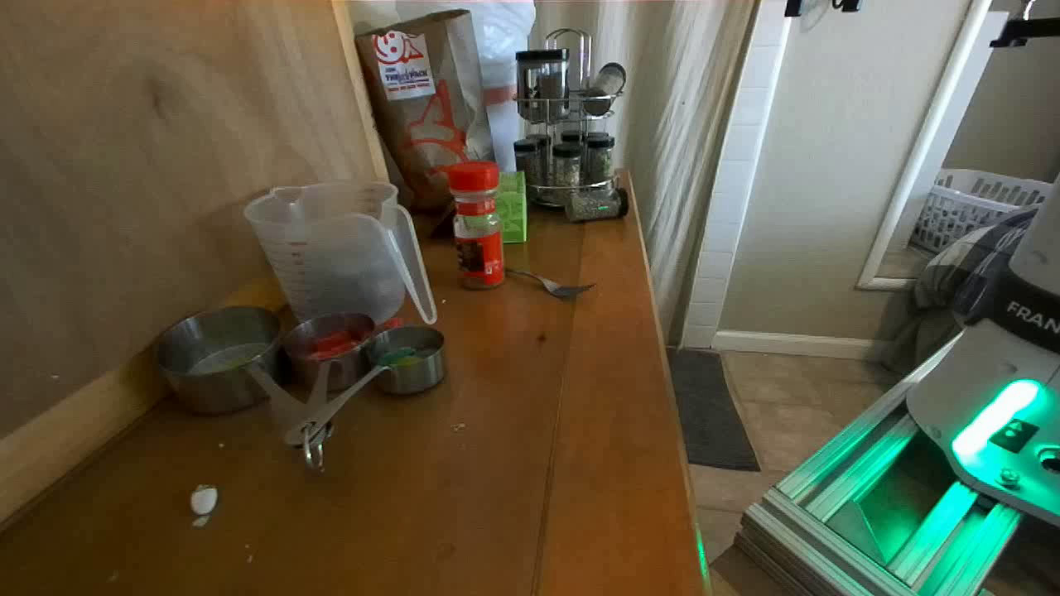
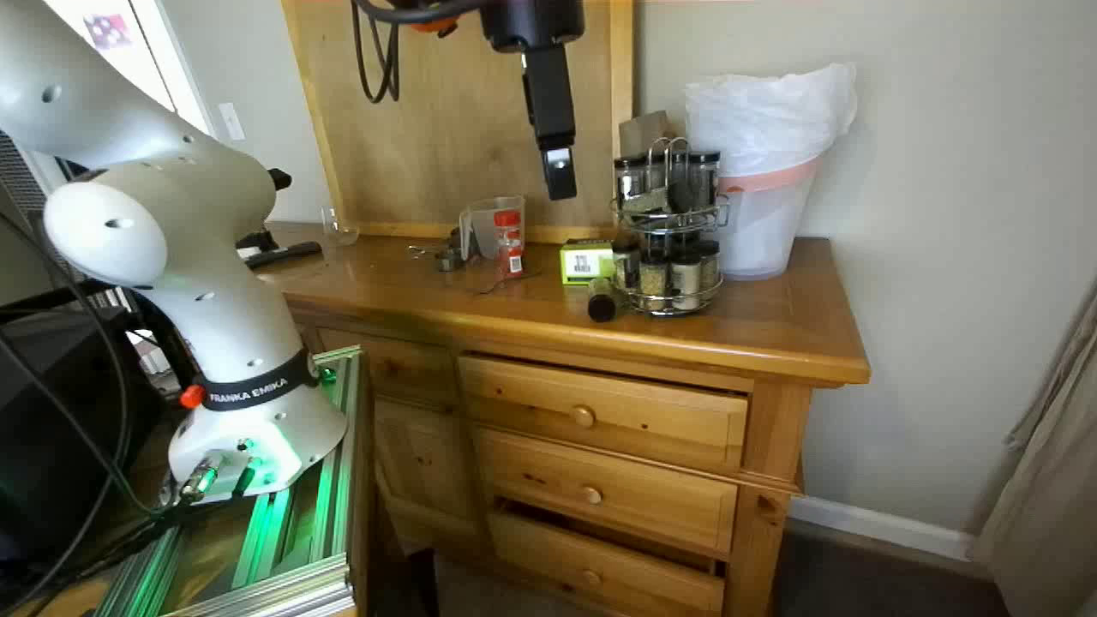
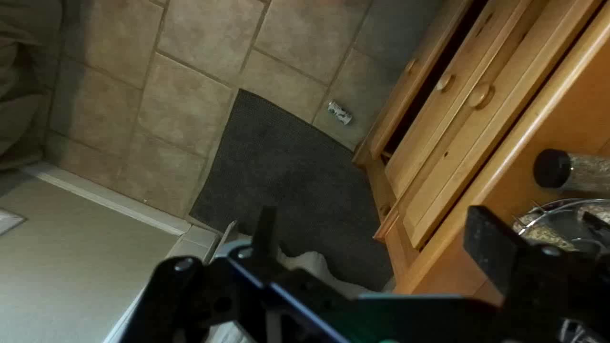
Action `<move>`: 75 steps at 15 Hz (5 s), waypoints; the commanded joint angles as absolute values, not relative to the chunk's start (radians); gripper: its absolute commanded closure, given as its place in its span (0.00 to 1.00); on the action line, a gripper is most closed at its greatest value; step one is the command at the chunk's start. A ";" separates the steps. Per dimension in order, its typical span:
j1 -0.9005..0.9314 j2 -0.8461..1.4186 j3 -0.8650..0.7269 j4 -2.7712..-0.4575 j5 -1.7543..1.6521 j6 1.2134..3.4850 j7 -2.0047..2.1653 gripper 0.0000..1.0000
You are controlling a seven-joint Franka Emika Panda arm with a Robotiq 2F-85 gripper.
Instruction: Take the pack out of the jar
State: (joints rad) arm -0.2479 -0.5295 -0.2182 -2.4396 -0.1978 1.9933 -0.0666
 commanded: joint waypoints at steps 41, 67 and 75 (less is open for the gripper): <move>0.480 -0.310 0.279 -2.187 0.179 2.014 -0.309 0.00; 0.445 -0.064 0.374 -2.230 0.146 2.300 -0.186 0.00; 0.401 0.142 0.362 -2.168 0.119 2.550 -0.045 0.07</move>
